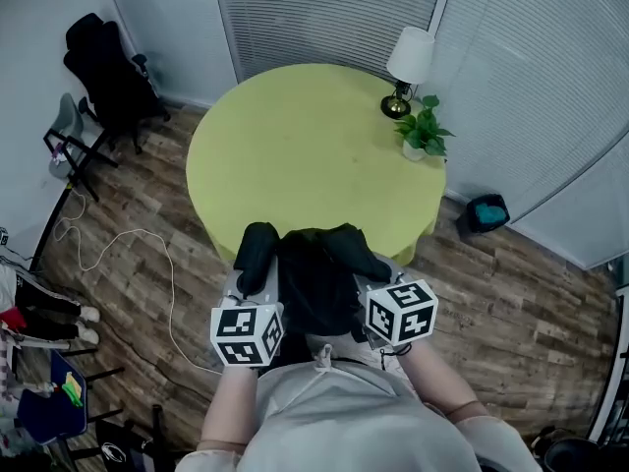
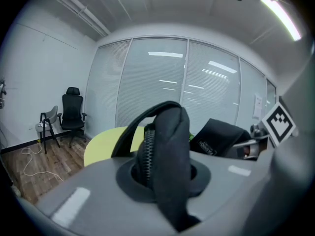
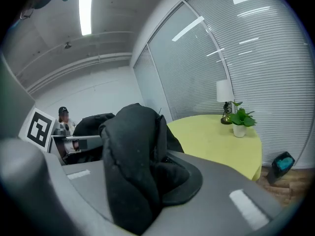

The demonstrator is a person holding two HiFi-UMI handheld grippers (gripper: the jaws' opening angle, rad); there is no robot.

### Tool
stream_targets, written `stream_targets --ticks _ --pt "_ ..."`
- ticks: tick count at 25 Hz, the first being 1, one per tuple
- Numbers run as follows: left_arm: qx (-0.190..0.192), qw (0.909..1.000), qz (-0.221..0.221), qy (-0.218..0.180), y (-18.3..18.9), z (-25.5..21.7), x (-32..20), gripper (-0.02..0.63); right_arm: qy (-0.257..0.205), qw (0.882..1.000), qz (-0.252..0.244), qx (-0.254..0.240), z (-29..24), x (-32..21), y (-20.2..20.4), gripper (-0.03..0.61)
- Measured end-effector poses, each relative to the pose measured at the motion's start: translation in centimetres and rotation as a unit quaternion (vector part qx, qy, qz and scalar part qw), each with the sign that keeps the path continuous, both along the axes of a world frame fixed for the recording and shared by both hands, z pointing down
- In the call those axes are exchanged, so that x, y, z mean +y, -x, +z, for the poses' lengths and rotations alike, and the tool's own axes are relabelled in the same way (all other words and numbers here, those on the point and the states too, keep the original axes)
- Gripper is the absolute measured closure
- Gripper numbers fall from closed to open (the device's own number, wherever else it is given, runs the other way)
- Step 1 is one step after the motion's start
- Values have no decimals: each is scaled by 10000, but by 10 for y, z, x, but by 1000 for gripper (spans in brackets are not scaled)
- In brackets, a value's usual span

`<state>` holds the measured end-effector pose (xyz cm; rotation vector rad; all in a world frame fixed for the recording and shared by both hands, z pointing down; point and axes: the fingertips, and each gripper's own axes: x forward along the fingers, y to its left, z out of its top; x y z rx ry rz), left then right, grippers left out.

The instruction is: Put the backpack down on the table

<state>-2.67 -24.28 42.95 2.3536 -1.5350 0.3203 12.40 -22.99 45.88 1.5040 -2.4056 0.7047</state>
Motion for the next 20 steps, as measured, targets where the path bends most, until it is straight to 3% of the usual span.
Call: stream_targets --ticks 14,20 --pt "54 9944 1053 85 2 2 -208 578 76 9950 992 87 -1 -179 1 551" --pt "-29 9911 1327 -70 5 6 -299 577 7 9923 1223 218 0 -260 6 551"
